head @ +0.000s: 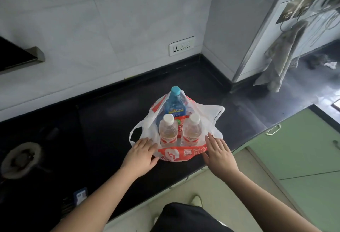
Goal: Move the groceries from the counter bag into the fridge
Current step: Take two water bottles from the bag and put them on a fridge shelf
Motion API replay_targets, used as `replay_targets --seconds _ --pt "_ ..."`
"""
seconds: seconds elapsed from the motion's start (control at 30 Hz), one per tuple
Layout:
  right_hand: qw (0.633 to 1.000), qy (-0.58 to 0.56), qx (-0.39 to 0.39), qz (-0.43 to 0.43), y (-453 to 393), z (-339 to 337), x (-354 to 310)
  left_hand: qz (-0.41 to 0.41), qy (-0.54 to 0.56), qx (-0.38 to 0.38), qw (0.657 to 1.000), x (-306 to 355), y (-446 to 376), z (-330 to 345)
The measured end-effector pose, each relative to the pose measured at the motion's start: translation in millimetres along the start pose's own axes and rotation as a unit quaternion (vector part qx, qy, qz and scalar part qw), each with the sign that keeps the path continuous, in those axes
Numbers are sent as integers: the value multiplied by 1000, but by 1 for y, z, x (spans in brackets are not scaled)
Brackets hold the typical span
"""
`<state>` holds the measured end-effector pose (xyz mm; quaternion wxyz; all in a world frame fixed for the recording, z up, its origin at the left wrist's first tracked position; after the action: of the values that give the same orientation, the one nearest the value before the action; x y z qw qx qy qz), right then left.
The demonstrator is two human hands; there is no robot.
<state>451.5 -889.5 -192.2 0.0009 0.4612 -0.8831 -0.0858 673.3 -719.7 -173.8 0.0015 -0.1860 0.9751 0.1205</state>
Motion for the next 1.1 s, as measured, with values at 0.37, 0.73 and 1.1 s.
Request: replay_targets --seconds 0.37,0.73,1.1 --pt "977 -91 187 -54 -39 -63 10 -104 206 24 973 -22 -37 -49" --pt "986 80 40 -142 -103 -59 27 12 37 118 992 -33 -87 -60" --pt "991 63 -14 -116 -135 -41 45 -27 66 61 996 -50 -124 -31"
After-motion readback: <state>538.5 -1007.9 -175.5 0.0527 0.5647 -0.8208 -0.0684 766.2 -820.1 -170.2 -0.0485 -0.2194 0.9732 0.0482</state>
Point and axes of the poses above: each hand's wrist, its own y-axis away from the middle knuckle, its own z-axis out of the palm, x = y × z, the point moved 4 cm from there along -y, towards the middle knuckle, and after that the axes turned 7 degrees about -z, right-handed, at the moved point
